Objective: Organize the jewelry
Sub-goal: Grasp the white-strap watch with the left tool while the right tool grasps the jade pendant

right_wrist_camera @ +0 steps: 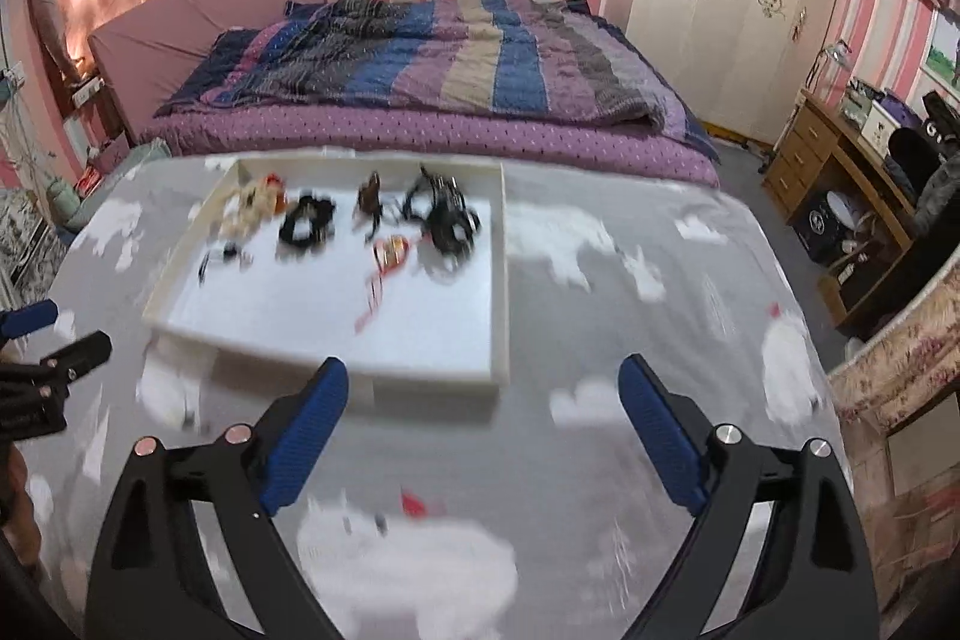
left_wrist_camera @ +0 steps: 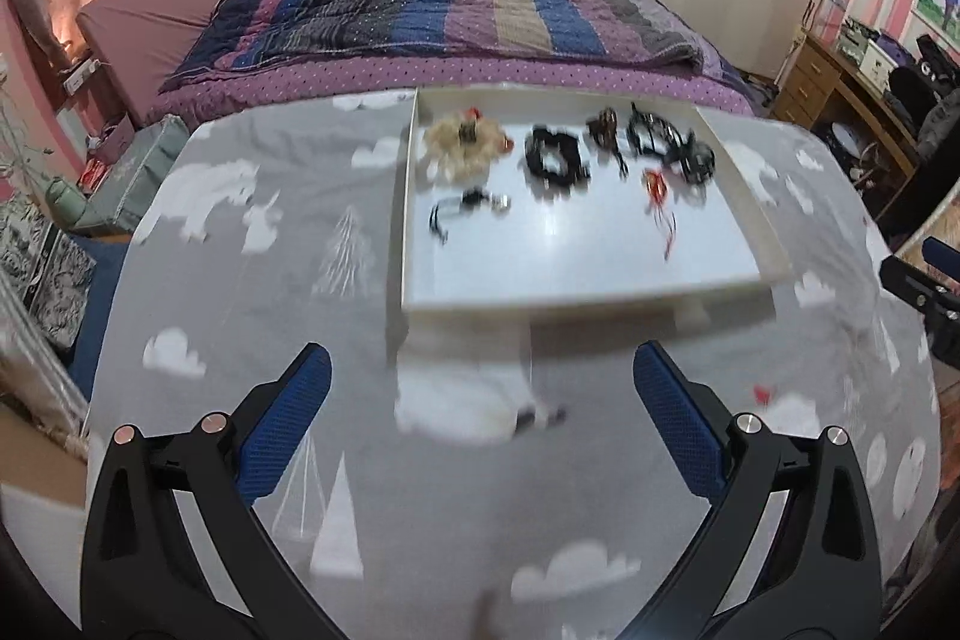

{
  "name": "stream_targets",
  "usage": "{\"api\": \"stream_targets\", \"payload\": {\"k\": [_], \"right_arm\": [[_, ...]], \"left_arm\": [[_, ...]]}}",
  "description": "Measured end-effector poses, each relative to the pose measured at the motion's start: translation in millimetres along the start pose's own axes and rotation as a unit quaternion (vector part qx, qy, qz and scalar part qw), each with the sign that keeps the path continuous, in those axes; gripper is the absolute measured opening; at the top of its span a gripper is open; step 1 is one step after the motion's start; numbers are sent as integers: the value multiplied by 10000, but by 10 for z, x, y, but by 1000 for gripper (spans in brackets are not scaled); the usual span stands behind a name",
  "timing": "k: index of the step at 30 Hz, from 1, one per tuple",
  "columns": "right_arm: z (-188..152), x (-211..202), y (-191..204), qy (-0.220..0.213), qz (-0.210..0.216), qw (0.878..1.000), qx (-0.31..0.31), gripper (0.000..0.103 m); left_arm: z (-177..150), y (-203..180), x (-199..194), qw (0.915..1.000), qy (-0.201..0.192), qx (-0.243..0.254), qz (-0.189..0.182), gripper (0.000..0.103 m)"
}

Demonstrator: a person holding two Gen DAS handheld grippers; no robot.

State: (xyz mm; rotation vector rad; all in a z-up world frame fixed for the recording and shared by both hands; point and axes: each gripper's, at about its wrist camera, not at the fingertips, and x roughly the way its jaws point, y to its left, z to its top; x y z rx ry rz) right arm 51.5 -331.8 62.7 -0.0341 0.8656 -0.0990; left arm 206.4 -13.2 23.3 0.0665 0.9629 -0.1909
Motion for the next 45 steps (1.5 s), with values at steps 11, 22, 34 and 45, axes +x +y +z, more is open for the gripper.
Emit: {"api": "stream_targets", "payload": {"k": [11, 22, 34, 45], "right_arm": [[-1144, -90, -583, 794, -35, 9965, 278, 92], [-1848, -89, -846, 1282, 133, 9892, 692, 92], [-2202, -138, -553, 1402, 192, 9895, 297, 91], [-2338, -41, -501, 1592, 243, 9867, 243, 54]], "left_arm": [[-938, -134, -161, 9984, 419, 328, -172, 100], [-1432, -153, -179, 9965, 609, 527, -236, 100], [-1789, -238, -277, 9947, 540, 802, -344, 97], [-1855, -308, -64, 9908, 866, 938, -455, 51]]}}
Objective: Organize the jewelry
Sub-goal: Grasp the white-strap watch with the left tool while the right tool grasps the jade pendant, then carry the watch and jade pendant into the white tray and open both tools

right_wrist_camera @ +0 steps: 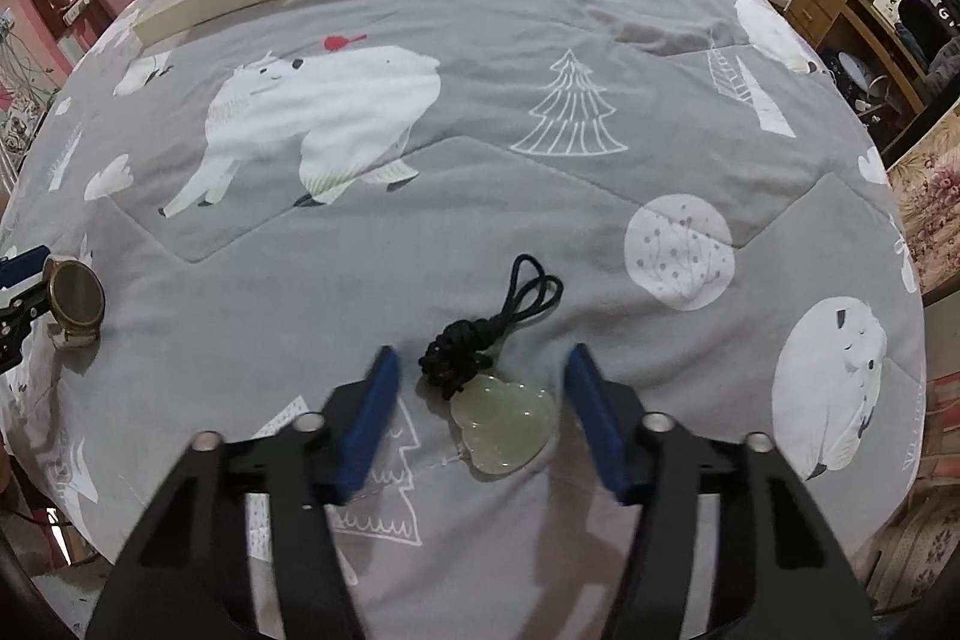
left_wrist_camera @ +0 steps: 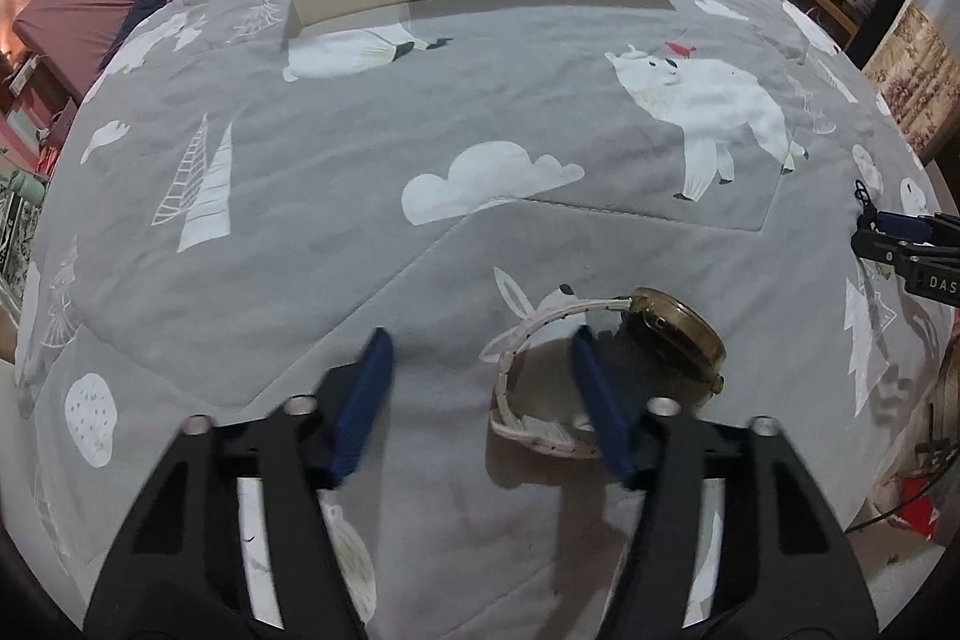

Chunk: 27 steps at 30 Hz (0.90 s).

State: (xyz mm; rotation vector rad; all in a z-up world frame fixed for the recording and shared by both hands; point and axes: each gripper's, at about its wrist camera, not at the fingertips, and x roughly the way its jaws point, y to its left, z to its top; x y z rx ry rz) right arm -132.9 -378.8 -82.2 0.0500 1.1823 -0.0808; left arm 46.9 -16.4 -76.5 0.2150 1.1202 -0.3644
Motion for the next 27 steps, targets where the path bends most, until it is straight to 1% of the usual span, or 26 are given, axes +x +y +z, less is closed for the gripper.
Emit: {"api": "stream_targets", "payload": {"k": [1, 2, 4, 5, 6, 7, 9, 10, 11, 17, 22, 27], "right_arm": [[-1, 0, -3, -28, 31, 10000, 20, 50], [5, 2, -5, -36, 46, 10000, 24, 45], [13, -3, -11, -69, 38, 10000, 29, 44], [15, 0, -13, -77, 46, 10000, 28, 41], [17, 1, -11, -90, 48, 9999, 23, 38], [19, 0, -6, -109, 71, 9999, 12, 30], [31, -5, 6, -118, 87, 9999, -11, 26], [41, -1, 17, -115, 81, 9999, -37, 25], [52, 2, 23, -123, 85, 9999, -45, 24], [122, 13, 24, -164, 117, 9998, -44, 20], [222, -18, 29, -252, 174, 9995, -20, 19], [401, -66, 78, -404, 226, 9989, -23, 18]], "left_arm": [[18, -5, 32, 10000, 40, 9, -16, 42], [32, -6, 44, 10000, 52, 1, -15, 38], [53, -12, 54, 10000, 35, -9, -25, 38], [61, -20, 56, 10000, 23, 4, -25, 36], [64, -30, 59, 10000, 18, 22, -34, 34], [65, -45, 62, 10000, 8, 48, -35, 31], [77, -51, 65, 10000, -7, 60, -65, 22], [84, -54, 65, 9999, -13, 61, -102, 13], [98, -55, 72, 9999, -2, 54, -158, 8], [156, -34, 68, 9997, -35, 3, -236, 4], [256, -16, -31, 9991, -199, 2, -370, 4], [432, 9, -98, 9988, -380, -27, -312, 4]]}}
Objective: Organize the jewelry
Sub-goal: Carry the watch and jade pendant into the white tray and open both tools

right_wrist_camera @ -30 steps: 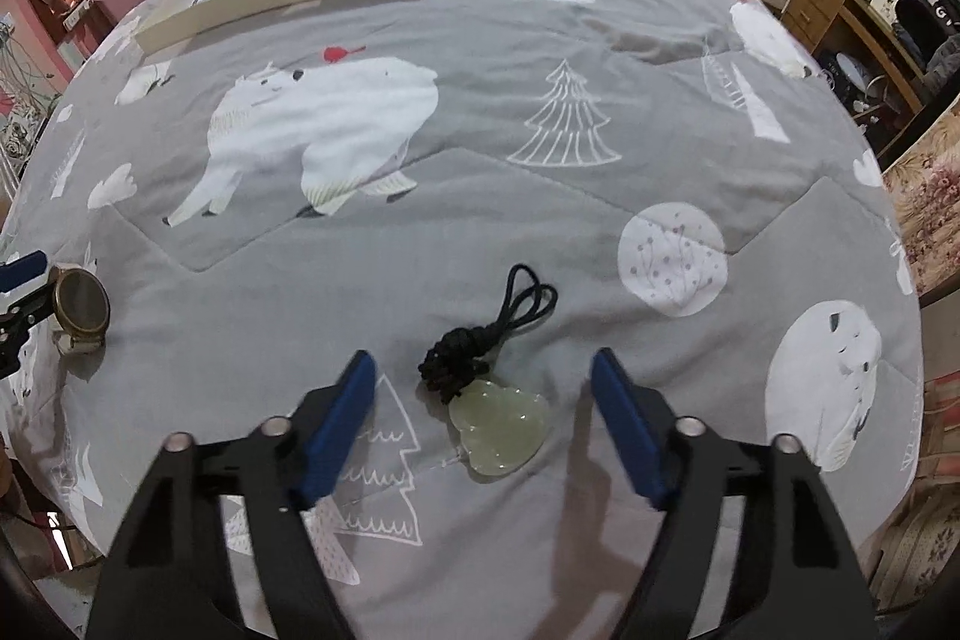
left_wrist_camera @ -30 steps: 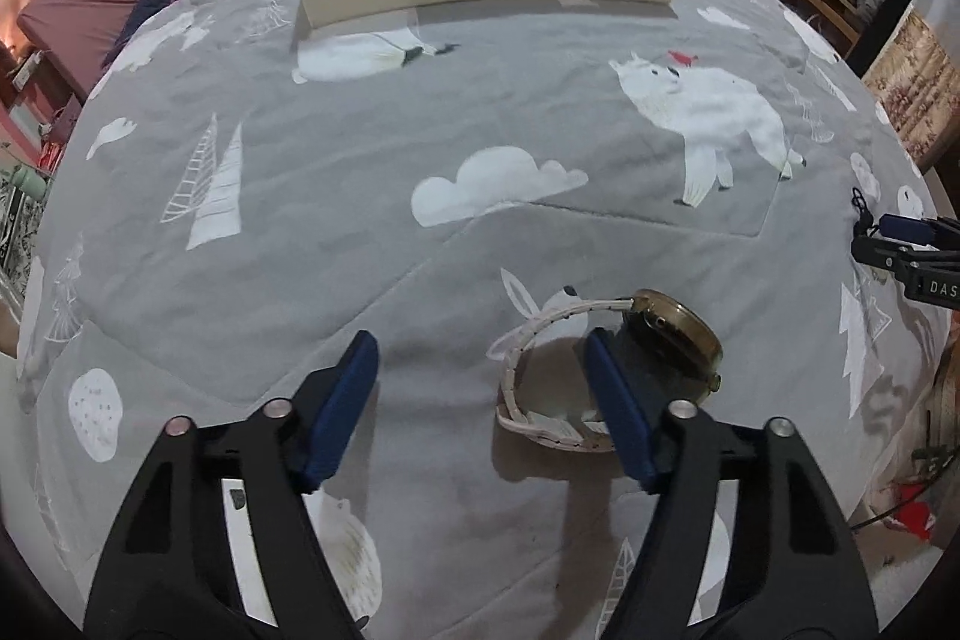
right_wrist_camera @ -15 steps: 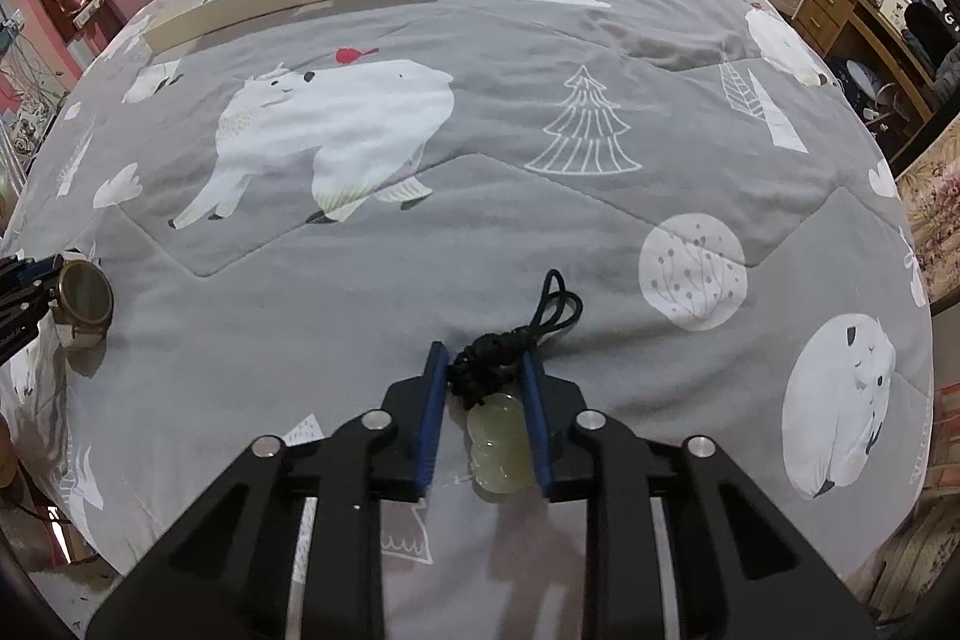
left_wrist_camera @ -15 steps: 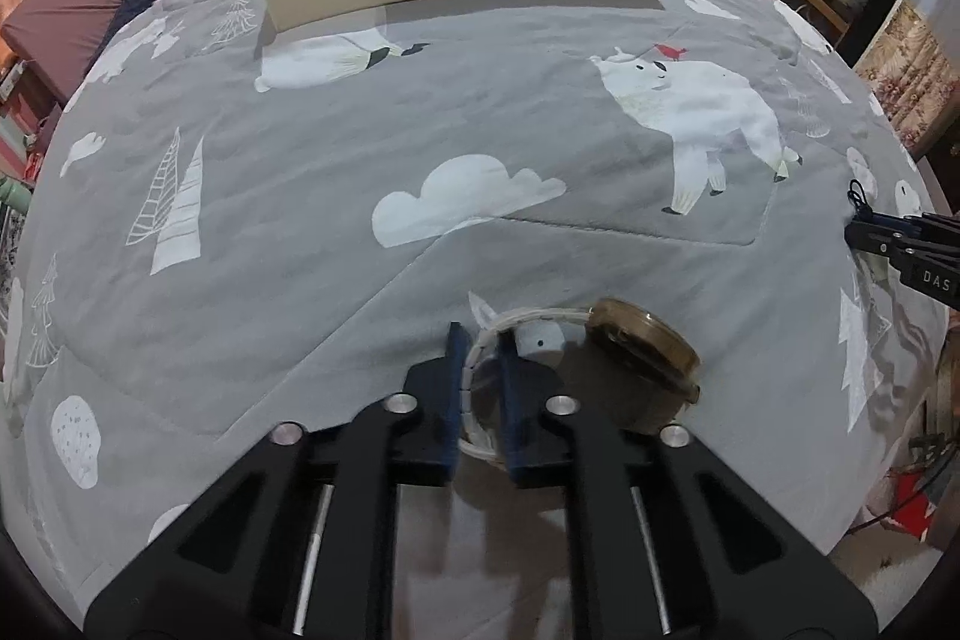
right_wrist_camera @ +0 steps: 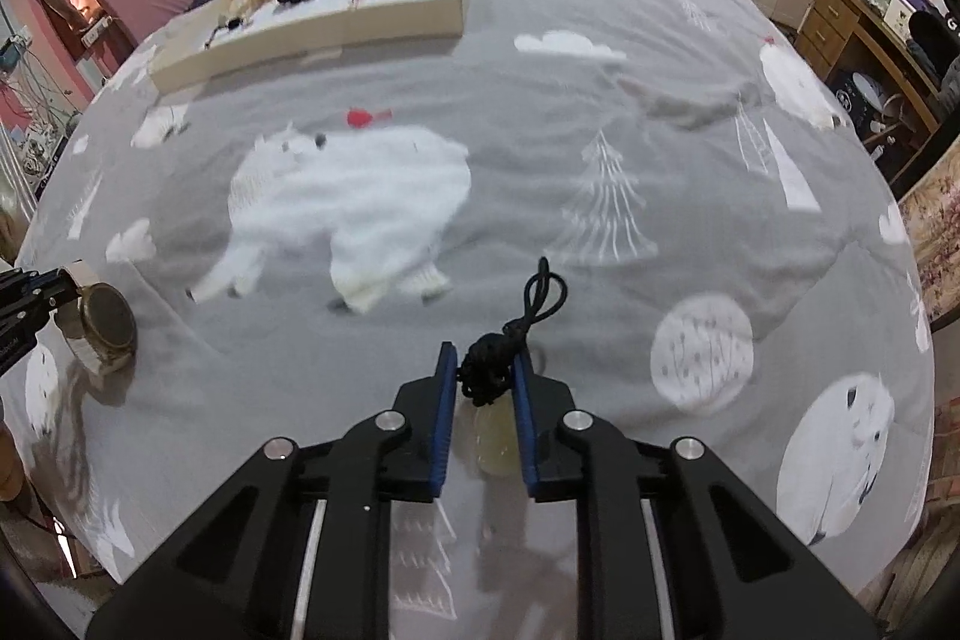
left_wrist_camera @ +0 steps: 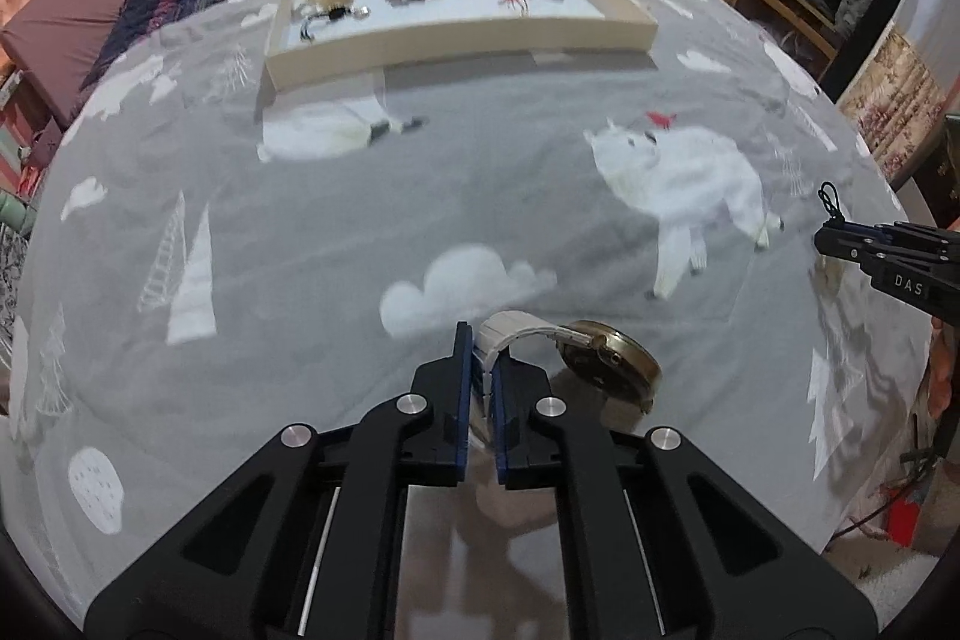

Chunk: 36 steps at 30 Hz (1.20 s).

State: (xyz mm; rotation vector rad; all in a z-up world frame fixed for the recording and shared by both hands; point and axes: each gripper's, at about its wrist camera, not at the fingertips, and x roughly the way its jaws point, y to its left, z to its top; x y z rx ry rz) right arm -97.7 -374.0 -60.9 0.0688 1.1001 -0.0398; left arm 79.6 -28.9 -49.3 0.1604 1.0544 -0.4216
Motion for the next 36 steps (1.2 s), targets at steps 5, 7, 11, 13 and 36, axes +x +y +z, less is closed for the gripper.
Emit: {"api": "stream_targets", "payload": {"k": [5, 7, 11, 13, 36], "right_arm": [[308, -36, 104, -303, 78, 9995, 1, 18], [484, -41, 178, -385, 214, 9990, -29, 18], [854, -62, 311, -588, 434, 9973, -56, 18], [1058, -73, 373, -710, 543, 9960, -34, 18], [2683, 1094, 660, -387, 596, 9974, 143, 18]], "left_arm": [[272, 41, -80, 9997, -251, -71, 7, 4], [403, 55, -100, 9995, -302, -72, -7, 4], [800, 120, -124, 9989, -456, -117, 46, 5], [1066, 191, -111, 9983, -530, -225, 36, 5], [2388, 759, 1279, 9961, 120, -807, 324, 7]]}}
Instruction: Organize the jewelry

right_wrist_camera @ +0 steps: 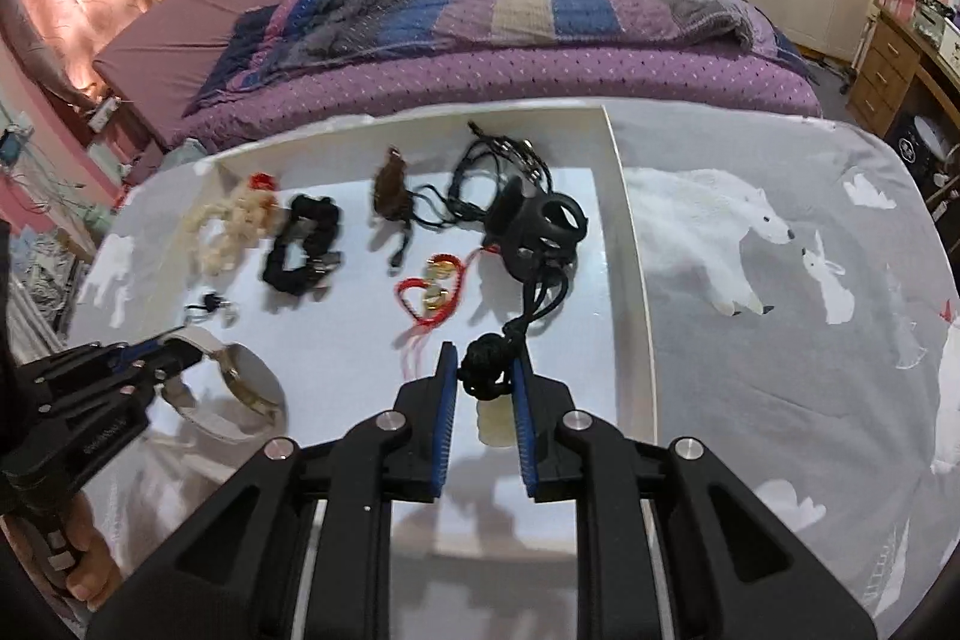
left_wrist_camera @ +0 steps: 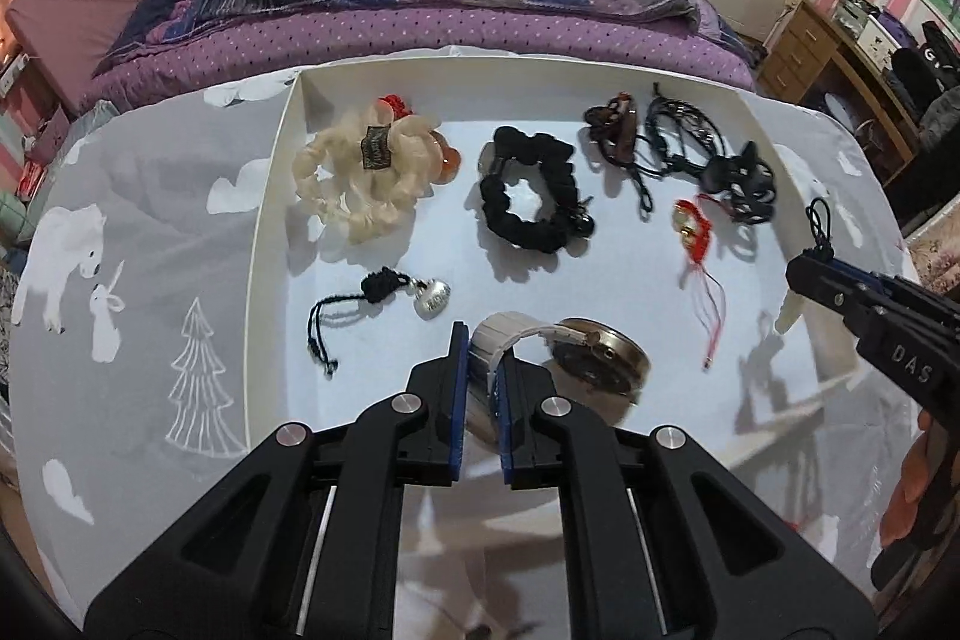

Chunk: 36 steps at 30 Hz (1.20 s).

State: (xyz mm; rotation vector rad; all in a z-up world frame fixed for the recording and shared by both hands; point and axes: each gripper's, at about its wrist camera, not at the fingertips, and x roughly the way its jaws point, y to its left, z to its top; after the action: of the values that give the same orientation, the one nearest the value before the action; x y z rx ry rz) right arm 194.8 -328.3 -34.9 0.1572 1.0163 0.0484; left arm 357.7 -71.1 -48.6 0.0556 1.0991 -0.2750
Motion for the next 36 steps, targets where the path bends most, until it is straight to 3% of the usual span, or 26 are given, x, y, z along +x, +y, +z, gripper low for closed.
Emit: {"api": "stream_targets", "payload": {"k": [10, 15, 16, 18, 19, 24, 26, 29, 31, 32, 36], "right_arm": [[40, 366, -15, 4, -141, 9999, 27, 19], [21, 425, 15, 7, -217, 9998, -4, 22], [19, 425, 23, 9, -222, 9998, -11, 23], [20, 417, 42, 20, -219, 9997, -42, 41], [17, 396, 54, -18, -246, 9997, -57, 50], [25, 150, 90, -267, -173, 9995, -90, 52], [27, -27, 118, -431, -186, 9988, -130, 62], [-54, -431, 168, -805, -299, 9959, -270, 66], [-149, -677, 191, -969, -319, 9943, -308, 68], [-209, -821, 209, -1074, -332, 9931, -322, 77], [-539, -1501, 283, -1662, -405, 9845, -372, 90]], "left_arm": [[32, 65, 210, 9998, -40, 3, 190, 7], [35, 104, 232, 9997, -57, -79, 203, 13], [38, 103, 220, 9998, -69, -83, 182, 13], [33, 96, 187, 9998, -92, -78, 186, 16], [27, 87, 158, 9997, -121, -64, 190, 20], [-31, 25, -138, 9987, -427, 14, 284, 48], [-82, 25, -355, 9971, -673, 20, 360, 71], [-232, 38, -781, 9922, -1123, 62, 540, 91], [-355, 85, -1051, 9887, -1374, 43, 603, 98], [-431, 113, -1213, 9863, -1522, 16, 644, 100], [-696, 206, -1723, 9785, -1869, -159, 856, 100]]}}
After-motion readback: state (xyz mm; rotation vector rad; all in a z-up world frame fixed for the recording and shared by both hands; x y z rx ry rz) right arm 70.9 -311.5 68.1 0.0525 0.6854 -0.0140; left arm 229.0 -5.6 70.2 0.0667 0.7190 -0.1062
